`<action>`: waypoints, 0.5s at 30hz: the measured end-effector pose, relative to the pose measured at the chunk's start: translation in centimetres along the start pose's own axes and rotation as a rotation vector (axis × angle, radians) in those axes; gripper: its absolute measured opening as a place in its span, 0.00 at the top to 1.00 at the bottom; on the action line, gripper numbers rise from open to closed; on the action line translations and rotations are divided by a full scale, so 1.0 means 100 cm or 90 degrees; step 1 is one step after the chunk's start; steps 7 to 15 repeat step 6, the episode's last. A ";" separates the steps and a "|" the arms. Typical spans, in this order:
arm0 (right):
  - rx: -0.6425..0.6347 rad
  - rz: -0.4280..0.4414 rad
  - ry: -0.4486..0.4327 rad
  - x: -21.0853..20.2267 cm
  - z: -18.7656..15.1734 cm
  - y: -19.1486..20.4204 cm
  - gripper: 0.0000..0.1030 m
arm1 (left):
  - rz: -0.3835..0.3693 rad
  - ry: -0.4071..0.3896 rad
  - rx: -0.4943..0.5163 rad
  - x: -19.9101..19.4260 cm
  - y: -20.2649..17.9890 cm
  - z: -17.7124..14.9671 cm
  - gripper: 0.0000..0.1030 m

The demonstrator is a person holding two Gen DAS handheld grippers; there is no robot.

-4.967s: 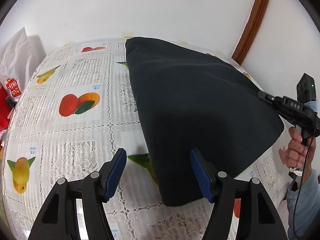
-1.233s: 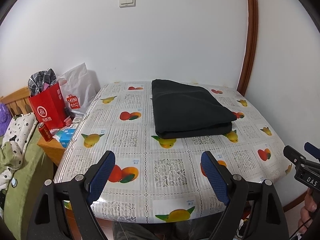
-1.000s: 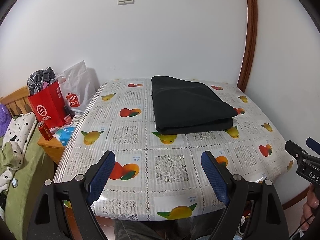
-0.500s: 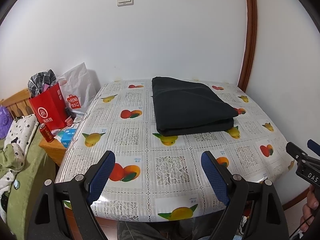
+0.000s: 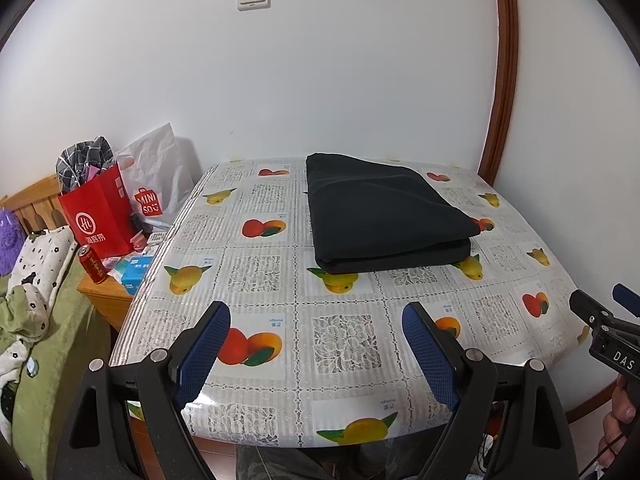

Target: Fold small clothes

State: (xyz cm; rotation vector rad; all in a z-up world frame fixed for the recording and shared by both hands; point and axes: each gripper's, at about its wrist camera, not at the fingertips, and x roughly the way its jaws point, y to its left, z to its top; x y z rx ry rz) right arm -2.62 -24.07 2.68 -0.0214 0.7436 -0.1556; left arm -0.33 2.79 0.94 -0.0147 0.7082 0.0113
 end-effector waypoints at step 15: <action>-0.004 0.007 0.013 0.011 0.004 0.007 0.04 | -0.004 0.017 -0.012 0.015 0.006 0.006 0.15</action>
